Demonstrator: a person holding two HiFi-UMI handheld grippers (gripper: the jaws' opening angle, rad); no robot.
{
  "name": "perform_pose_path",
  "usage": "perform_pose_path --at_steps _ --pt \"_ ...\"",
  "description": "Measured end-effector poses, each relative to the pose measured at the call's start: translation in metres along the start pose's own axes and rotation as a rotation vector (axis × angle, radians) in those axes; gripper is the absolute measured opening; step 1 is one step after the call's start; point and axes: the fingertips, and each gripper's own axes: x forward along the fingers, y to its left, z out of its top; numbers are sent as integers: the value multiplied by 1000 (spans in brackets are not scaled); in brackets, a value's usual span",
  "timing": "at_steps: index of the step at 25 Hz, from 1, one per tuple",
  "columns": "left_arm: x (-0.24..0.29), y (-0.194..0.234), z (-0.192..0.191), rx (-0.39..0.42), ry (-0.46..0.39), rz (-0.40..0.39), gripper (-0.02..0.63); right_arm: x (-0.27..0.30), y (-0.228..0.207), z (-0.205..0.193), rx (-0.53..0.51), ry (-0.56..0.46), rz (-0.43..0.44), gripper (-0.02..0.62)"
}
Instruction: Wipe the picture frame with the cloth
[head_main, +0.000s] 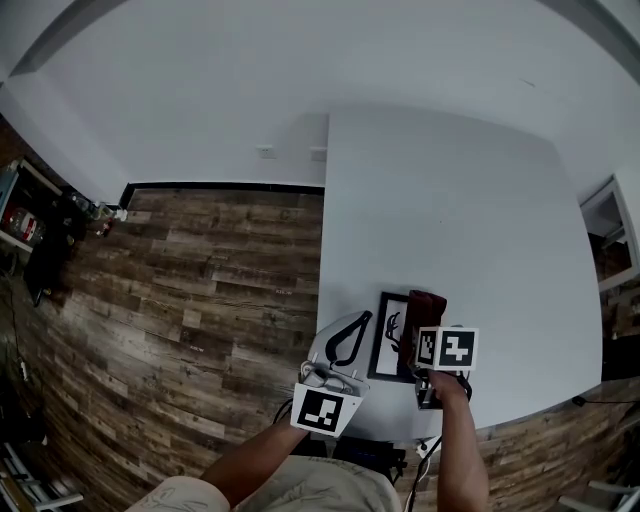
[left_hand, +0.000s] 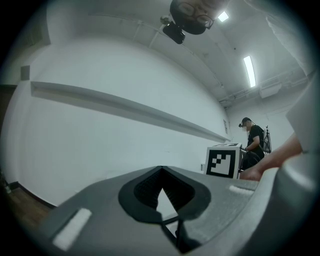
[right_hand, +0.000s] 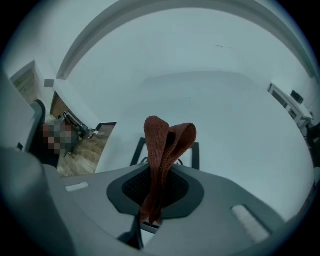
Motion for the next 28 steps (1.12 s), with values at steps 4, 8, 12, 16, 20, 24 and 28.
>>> perform_pose_path --at_steps 4,8,12,16,20,24,28 --pt "-3 6 3 3 -6 10 0 2 34 -2 -37 2 53 61" --pt "-5 12 6 5 -11 20 0 15 54 -9 -63 37 69 61" --pt "-10 18 4 13 -8 28 0 30 58 -20 -69 71 58 61" --pt "-14 20 3 13 -4 31 0 36 53 -24 -62 81 38 61" --pt "-15 20 2 9 0 32 0 36 50 -25 -53 86 38 61" --pt "-14 18 4 12 -3 26 0 33 41 -26 -42 86 25 61" --pt "-13 16 3 7 -4 20 0 30 22 -32 -10 85 -1 61"
